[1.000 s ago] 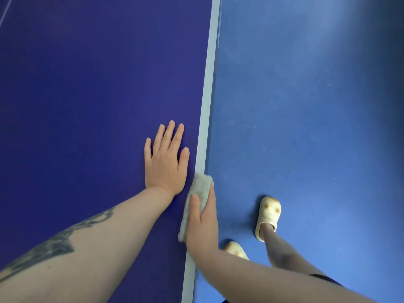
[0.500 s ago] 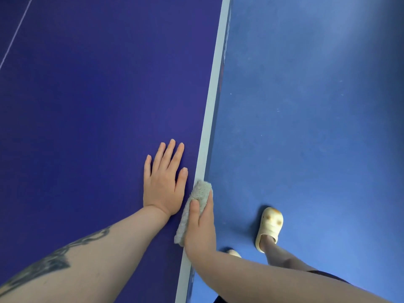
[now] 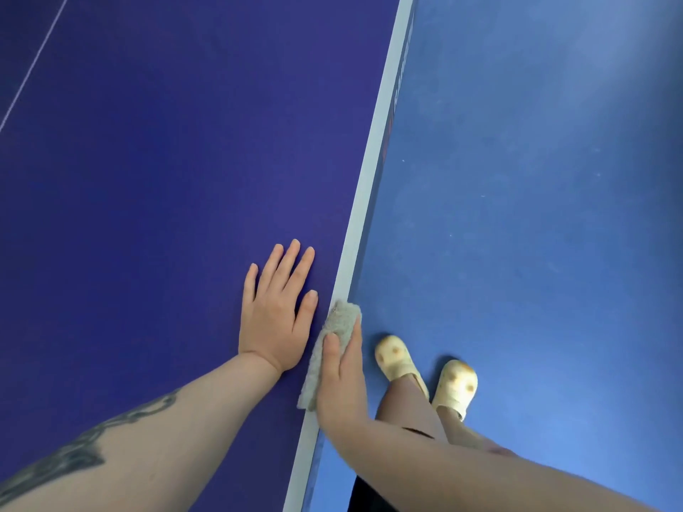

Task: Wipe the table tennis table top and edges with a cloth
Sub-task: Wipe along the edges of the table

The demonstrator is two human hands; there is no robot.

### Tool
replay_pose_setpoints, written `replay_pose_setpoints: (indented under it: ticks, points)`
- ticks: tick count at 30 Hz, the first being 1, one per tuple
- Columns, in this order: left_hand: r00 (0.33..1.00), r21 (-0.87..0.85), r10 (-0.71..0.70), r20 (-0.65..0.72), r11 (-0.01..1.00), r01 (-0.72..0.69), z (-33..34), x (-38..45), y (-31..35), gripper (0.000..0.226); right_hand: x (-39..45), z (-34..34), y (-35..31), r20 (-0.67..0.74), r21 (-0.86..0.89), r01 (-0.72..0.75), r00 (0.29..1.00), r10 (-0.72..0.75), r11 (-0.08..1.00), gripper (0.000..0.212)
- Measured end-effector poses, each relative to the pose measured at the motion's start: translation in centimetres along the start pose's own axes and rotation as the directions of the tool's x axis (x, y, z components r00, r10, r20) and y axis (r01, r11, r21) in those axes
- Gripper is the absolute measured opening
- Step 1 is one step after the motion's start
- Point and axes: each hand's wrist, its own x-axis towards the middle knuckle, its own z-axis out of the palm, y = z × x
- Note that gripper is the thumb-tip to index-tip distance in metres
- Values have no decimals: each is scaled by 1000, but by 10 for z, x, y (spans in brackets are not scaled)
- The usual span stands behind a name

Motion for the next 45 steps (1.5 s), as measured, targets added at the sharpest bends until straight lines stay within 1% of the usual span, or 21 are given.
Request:
replay_pose_setpoints:
  ticks: [4,7,9,11,13,14,16,19,22,24,28,32,36,42,45]
  points:
    - [1000,15,2,9,1000,-2,0,-1,-1,55,52,2,-29,-73,-97,1,997,-8,995,54]
    - [1000,41,-4,22,999,3,0,-1,0,55,94,-3,-55,-93,-83,12,995,-20,997,56]
    - [999,82,-18,38,997,15,1,-2,2,55,88,-4,-60,-79,-66,3,997,-8,998,55]
    - [998,144,-25,54,989,17,0,-2,4,56,60,-6,-44,-45,-59,-14,999,11,998,53]
    - [997,188,-6,72,982,-8,-5,6,2,58,29,-5,-27,7,-32,-67,998,67,997,49]
    - [996,196,13,87,980,-30,-9,15,1,59,23,-3,-23,14,-13,-91,996,91,996,46]
    - [992,176,51,114,982,-71,-14,42,-4,59,37,0,-29,-14,-1,-107,994,107,994,49]
    - [988,141,88,129,984,-106,-13,86,-8,59,88,-3,-60,-66,-71,-29,998,24,997,53]
    - [989,167,100,104,979,-117,-10,108,-8,57,128,-7,-83,-98,-54,1,995,-6,999,57]
    - [991,150,103,83,982,-115,-9,111,-8,57,127,-5,-82,-122,-22,-16,992,13,1000,58]
    - [992,118,111,67,986,-119,-10,107,-6,57,95,4,-63,-159,5,-9,987,10,1000,55]
    - [991,133,117,66,983,-125,-10,109,-5,57,125,4,-85,-210,-44,44,976,-52,998,56]
    - [990,156,126,64,979,-135,-9,106,-6,56,156,-2,-112,-210,-20,33,977,-36,999,57]
    - [990,142,125,68,981,-133,-9,108,-7,56,112,9,-74,-239,-58,37,970,-50,998,56]
    - [991,155,118,65,980,-127,-8,109,-7,56,135,5,-91,-244,-83,55,967,-73,995,57]
